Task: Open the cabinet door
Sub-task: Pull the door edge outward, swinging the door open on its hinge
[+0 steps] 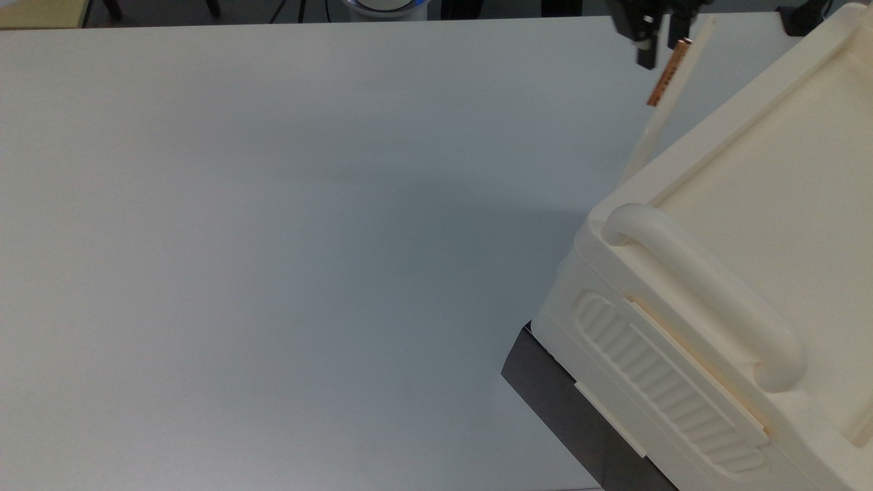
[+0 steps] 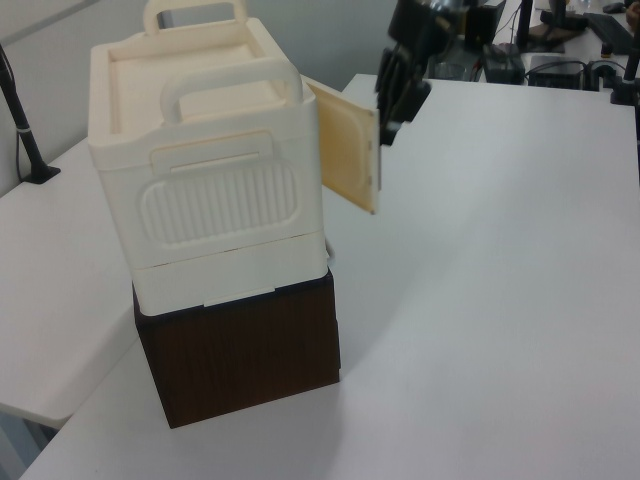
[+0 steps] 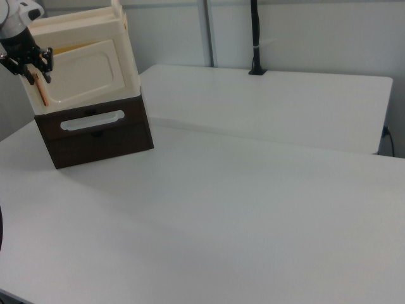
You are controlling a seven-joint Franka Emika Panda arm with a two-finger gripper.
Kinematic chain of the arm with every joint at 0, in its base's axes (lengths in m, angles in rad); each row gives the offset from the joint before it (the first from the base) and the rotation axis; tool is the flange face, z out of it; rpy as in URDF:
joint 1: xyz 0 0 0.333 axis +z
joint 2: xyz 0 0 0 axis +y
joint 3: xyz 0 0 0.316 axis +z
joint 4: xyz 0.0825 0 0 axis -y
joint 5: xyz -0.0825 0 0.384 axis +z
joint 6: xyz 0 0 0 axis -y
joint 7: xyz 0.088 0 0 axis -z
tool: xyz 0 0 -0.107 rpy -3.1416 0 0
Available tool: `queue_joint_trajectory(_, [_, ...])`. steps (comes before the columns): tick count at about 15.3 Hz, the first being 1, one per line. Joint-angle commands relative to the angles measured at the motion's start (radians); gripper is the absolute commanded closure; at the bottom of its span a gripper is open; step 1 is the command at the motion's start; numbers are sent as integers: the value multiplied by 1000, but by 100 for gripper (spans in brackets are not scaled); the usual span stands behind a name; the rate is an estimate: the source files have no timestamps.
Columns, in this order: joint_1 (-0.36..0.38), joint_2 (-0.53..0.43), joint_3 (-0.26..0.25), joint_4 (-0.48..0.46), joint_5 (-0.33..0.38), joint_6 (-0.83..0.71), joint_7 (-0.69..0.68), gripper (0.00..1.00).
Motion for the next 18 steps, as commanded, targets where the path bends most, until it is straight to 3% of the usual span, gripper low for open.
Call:
queue_joint_trajectory(1, [-33, -85, -9, -20, -15, -98, 2, 14])
queue_joint_trajectory(7, [-27, -140, 3, 7, -6, -120, 9, 8])
queue_joint_trajectory(12, [62, -97, 8, -2, -15, -72, 29, 8])
queue_joint_trajectory(17, [39, -59, -9, -4, -15, -72, 49, 8])
queue_joint_trajectory(18, [-1, -59, -9, -4, -15, -80, 51, 8])
